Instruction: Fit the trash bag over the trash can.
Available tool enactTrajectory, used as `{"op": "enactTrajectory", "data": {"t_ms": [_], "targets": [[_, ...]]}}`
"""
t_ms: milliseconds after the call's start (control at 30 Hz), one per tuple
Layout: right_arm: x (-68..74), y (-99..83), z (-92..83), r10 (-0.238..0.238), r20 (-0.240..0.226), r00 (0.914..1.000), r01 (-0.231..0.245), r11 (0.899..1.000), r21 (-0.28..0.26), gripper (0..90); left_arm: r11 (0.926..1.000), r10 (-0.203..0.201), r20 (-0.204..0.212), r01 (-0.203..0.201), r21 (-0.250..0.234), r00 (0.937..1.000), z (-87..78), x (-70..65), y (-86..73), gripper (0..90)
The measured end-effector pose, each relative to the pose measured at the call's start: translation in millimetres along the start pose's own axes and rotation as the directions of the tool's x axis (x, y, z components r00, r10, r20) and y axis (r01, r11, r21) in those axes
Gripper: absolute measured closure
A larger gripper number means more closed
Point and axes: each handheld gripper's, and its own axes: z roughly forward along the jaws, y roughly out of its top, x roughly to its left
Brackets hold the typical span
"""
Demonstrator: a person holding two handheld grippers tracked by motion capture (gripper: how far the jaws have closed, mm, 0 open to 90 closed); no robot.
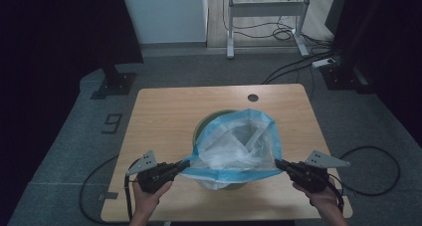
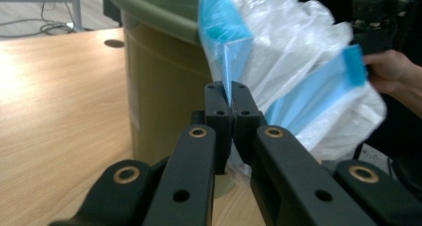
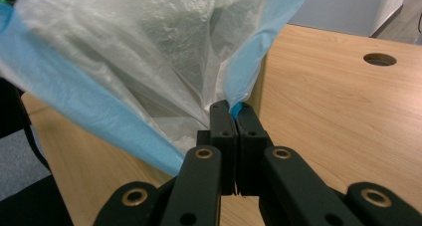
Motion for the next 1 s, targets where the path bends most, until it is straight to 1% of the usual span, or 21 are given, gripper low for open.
{"op": "enactTrajectory", "data": {"t_ms": [67,133,333,400,433,467,500,533,600,633,700,800,833,867,900,933,1000], "targets": [[-0.7,-0.3,4.5,-0.003,0.007,1.0,0.003,1.0,0.007,87.8,0.9999,0.002,-0.018,-0.002,0.015,0.9998,4.8,2.6,-1.1,87.7],[-0.4,-1.1,8.4,-0.009,0.013,0.9999,0.009,1.0,0.015,87.8,0.9998,-0.013,-0.011,0.013,0.018,0.9999,8.2,5.2,-3.3,87.6],[-2.3,-7.2,20.1,-0.009,0.025,0.9996,0.008,0.999,0.047,87.8,0.9994,-0.012,-0.017,0.013,0.031,0.9998,12.6,4.9,-6.2,87.1],[-3.5,-6.9,21.9,-0.004,0.028,0.9996,0.003,0.999,0.049,87.6,0.9995,-0.005,-0.023,0.006,0.031,0.9997,11.6,4.8,-5.9,85.0],[-3.9,-6.0,21.7,-0.004,0.031,0.9995,0.003,0.999,0.048,86.7,0.9996,0.003,-0.032,-0.002,0.03,0.9995,10.1,4.1,-5.3,81.6],[-3.7,-4.9,21.2,-0.008,0.036,0.9993,0.006,0.999,0.047,83.8,0.9995,0.009,-0.041,-0.008,0.03,0.9991,8.0,3.4,-4.1,74.1],[-3.3,-4.0,20.0,-0.01,0.039,0.9992,0.008,0.999,0.047,79.4,0.9996,0.013,-0.043,-0.012,0.025,0.999,5.2,2.4,-2.2,64.7],[-3.1,-3.1,18.5,-0.007,0.031,0.9995,0.006,0.999,0.043,74.5,0.9996,0.018,-0.041,-0.017,0.021,0.999,1.7,1.1,0.5,57.1],[-1.4,-1.2,13.4,-0.013,0.021,0.9997,0.013,1.0,0.023,68.9,0.9992,0.041,-0.028,-0.041,-0.001,0.9988,-8.3,-3.5,10.1,45.4],[-1.1,-0.3,11.7,-0.012,0.019,0.9998,0.012,1.0,0.015,68.6,0.9989,0.047,-0.023,-0.047,-0.004,0.9987,-11.2,-4.9,14.1,40.9],[-1.3,1.6,9.2,-0.013,0.018,0.9997,0.013,1.0,0.01,69.2,0.998,0.061,-0.015,-0.061,-0.018,0.998,-19.1,-8.3,26.1,36.9],[-1.7,3.2,8.1,-0.018,0.015,0.9997,0.018,1.0,0.011,69.4,0.9966,0.074,-0.008,-0.075,-0.034,0.9972,-25.5,-10.2,46.0,34.6],[-1.9,3.4,8.2,-0.02,0.017,0.9997,0.02,1.0,0.013,69.4,0.9964,0.079,-0.011,-0.079,-0.03,0.9968,-25.1,-9.9,53.5,34.5],[-2.2,3.6,8.4,-0.021,0.016,0.9997,0.02,1.0,0.015,69.4,0.9966,0.081,-0.009,-0.082,-0.014,0.9966,-22.3,-8.4,62.6,34.2],[-2.5,3.7,8.7,-0.021,0.017,0.9996,0.021,1.0,0.015,69.4,0.9967,0.081,-0.009,-0.081,-0.003,0.9966,-19.7,-6.8,67.7,33.7],[-2.8,3.7,8.8,-0.02,0.017,0.9997,0.02,1.0,0.014,69.4,0.9971,0.076,-0.003,-0.076,0.003,0.9971,-15.4,-3.9,73.6,33.7],[-3.2,3.7,9.1,-0.018,0.015,0.9997,0.018,1.0,0.014,69.4,0.9979,0.059,0.023,-0.059,0.028,0.998,-4.2,3.6,83.8,33.7]]}}
